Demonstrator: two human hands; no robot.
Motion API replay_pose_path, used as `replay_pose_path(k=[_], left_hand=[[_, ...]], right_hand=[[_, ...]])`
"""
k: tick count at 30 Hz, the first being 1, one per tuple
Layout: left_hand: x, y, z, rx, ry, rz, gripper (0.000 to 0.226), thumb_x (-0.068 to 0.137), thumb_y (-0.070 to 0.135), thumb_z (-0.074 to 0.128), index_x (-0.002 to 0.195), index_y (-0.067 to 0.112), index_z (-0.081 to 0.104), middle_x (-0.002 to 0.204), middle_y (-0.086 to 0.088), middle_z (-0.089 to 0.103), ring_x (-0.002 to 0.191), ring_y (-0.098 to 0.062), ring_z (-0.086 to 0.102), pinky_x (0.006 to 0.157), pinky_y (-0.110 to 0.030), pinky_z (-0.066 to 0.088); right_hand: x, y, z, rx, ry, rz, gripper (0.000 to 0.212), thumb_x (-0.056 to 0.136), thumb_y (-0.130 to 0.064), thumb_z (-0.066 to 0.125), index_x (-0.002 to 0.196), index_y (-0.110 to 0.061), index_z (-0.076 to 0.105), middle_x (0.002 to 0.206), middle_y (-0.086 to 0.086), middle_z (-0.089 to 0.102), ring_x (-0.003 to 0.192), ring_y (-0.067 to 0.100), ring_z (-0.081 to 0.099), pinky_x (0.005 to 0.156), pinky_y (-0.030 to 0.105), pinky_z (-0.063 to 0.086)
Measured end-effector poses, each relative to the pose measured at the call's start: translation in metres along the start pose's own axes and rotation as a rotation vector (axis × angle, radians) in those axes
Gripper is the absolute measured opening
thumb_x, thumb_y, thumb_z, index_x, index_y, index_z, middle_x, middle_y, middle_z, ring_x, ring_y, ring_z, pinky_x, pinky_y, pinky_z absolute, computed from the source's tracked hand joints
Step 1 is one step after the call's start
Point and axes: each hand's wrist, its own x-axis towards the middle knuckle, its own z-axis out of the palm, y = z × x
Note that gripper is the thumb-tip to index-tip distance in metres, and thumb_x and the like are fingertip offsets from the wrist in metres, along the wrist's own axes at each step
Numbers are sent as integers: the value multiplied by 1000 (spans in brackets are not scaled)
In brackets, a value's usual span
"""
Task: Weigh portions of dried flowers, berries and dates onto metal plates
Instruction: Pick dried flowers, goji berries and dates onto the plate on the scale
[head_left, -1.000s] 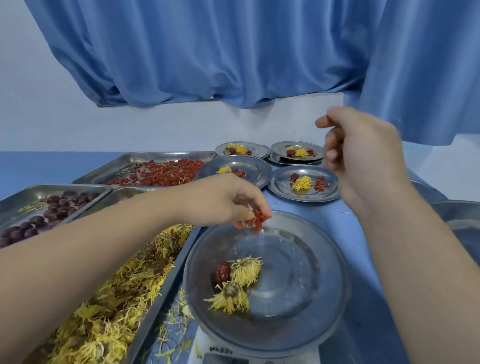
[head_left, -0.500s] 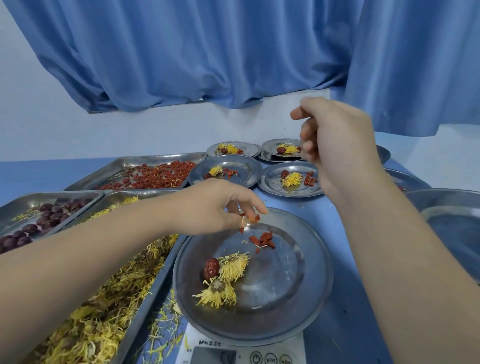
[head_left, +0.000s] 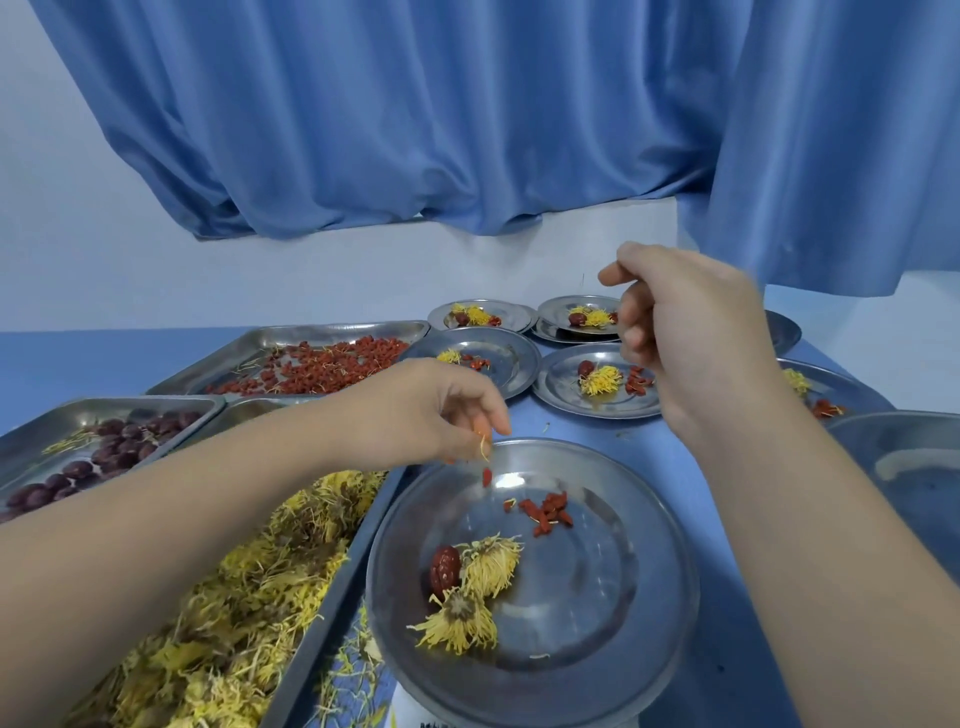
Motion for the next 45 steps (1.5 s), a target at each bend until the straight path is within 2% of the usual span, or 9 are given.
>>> replay_pose_path(k=[4, 10, 13, 17, 21, 29, 33, 36, 45], left_hand=[[5, -39, -34, -154, 126, -124, 22, 84, 1, 70, 90, 22, 73, 83, -2, 71, 69, -17, 67, 68, -29, 58], [22, -109, -85, -154, 509, -287, 18, 83, -2, 69, 93, 13, 69, 77, -4, 70, 63, -11, 68, 55, -14, 49], [41, -140, -96, -72, 617, -364, 22, 82, -6, 67, 94, 12, 67, 90, -9, 69, 72, -15, 64, 59, -20, 50], [60, -175, -95, 75, 505, -464, 29, 85, -7, 61, 98, 18, 67, 100, -1, 64, 79, -6, 55, 62, -21, 40], [70, -194, -97, 64, 452, -494, 29, 85, -7, 62, 99, 17, 68, 102, 1, 67, 93, -17, 62, 73, -28, 47], [66, -204, -89, 374, 433, -552, 18, 94, 27, 53, 79, 20, 60, 78, -4, 66, 72, -19, 59, 60, -29, 41], [60, -198, -90, 168, 389, -534, 40, 99, 44, 47, 92, 9, 64, 89, -11, 69, 81, -27, 64, 75, -37, 48], [49, -180, -91, 16, 352, -512, 33, 99, 46, 45, 107, 17, 60, 103, -2, 67, 92, -22, 66, 77, -35, 51], [-11, -89, -72, -481, 280, -269, 20, 94, 36, 60, 103, 25, 74, 108, 0, 74, 99, -20, 72, 81, -35, 56]], right_hand=[[2, 8, 2, -22, 7, 28, 22, 85, -23, 59, 66, -16, 67, 45, -5, 47, 38, 9, 35, 38, 16, 30], [3, 20, 7, -56, -26, 38, 27, 84, -21, 60, 60, -16, 67, 47, -1, 46, 40, 11, 36, 36, 18, 30], [3, 24, 6, -68, -28, 26, 26, 83, -21, 61, 60, -15, 69, 48, 1, 46, 41, 10, 37, 36, 18, 30], [5, 28, 4, -72, -26, 24, 23, 82, -20, 62, 61, -15, 68, 49, 2, 47, 40, 11, 37, 37, 19, 31], [8, 32, 3, -81, -25, 37, 23, 82, -21, 63, 60, -15, 69, 49, 1, 46, 40, 12, 37, 37, 19, 32], [9, 35, 1, -118, -7, 60, 23, 85, -22, 62, 66, -14, 69, 49, 1, 47, 39, 11, 38, 37, 18, 33], [6, 35, 4, -139, -18, 50, 23, 86, -22, 61, 65, -13, 69, 49, 1, 49, 39, 10, 39, 38, 19, 35], [5, 30, 5, -152, -42, 32, 24, 86, -22, 61, 65, -14, 68, 48, -1, 49, 39, 11, 40, 39, 17, 34], [-12, 5, 8, -523, -187, -101, 26, 87, -28, 61, 65, -16, 69, 50, 0, 60, 42, 9, 49, 40, 21, 41]])
